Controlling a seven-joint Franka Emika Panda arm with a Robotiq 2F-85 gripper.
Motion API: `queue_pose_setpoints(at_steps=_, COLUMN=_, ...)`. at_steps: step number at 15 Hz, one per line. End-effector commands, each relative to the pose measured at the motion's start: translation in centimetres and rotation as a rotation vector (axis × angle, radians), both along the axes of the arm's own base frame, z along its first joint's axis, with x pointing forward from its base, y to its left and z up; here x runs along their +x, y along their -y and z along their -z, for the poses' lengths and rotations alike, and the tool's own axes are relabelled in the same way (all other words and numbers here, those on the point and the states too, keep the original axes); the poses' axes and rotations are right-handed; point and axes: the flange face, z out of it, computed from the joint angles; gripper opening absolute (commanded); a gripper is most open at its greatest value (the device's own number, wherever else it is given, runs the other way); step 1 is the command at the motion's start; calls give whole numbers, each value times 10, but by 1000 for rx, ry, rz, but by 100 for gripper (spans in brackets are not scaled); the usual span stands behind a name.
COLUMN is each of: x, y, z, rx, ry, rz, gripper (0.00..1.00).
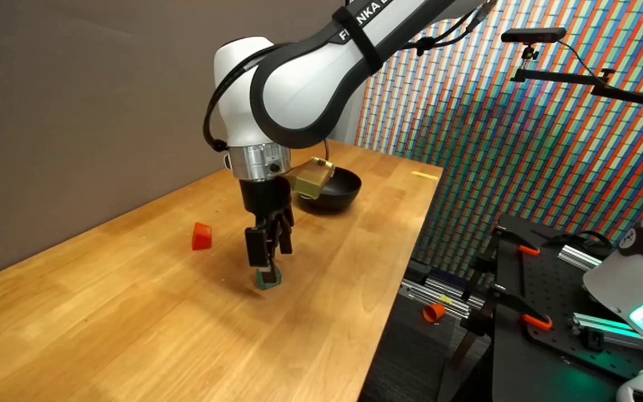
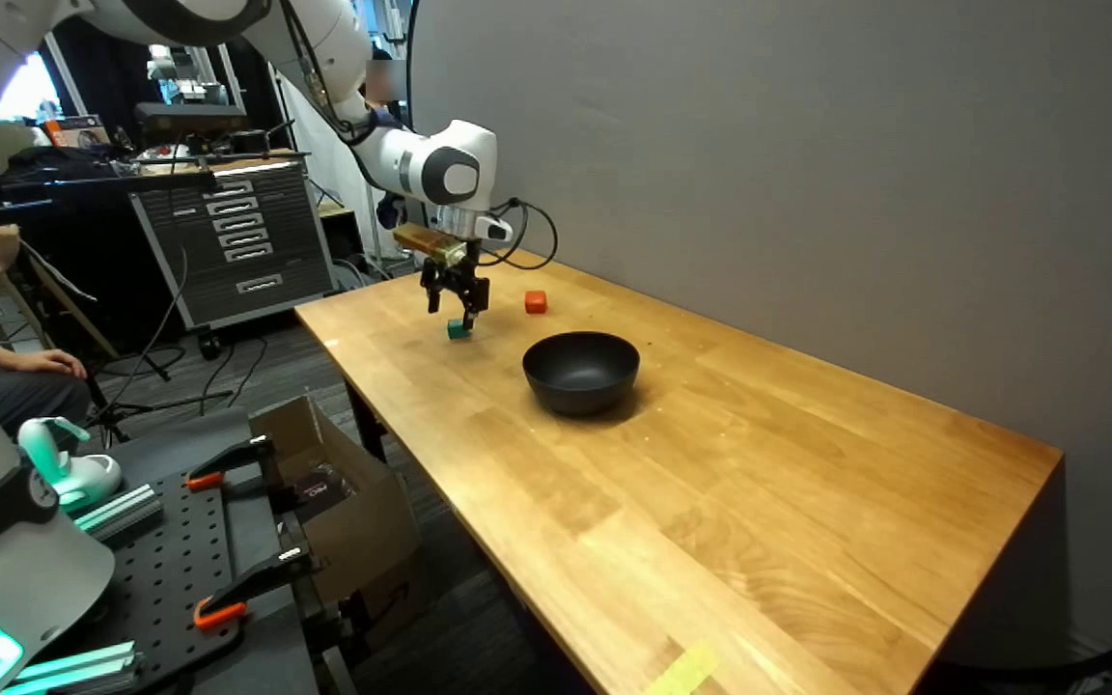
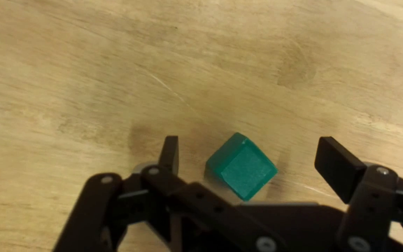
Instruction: Pick up the two colored cubes and put them in the black bowl
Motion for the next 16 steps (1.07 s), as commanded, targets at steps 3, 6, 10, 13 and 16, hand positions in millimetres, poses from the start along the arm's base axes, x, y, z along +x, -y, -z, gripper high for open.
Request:
queue_pose_setpoints(at_steps=3, x=19, y=0, z=18, rx=-21, ry=15, rz=-13, gripper=100)
queue_pose_setpoints(at_steps=6, x=21, y=-5, z=24, rx=-22, ry=19, rz=-15, gripper=87)
queue_pose_setpoints(at_steps=10, x=23, y=-7, z=22, rx=-29, ry=22, rz=-19, gripper=49)
queue_pose_setpoints(at_steps=13, x=26, y=4, z=5, rx=-46, ry=35, rz=8, gripper=27)
queue_pose_setpoints(at_steps=16, x=34, y=38, z=-29, rx=-94, ry=90, rz=89, gripper=26)
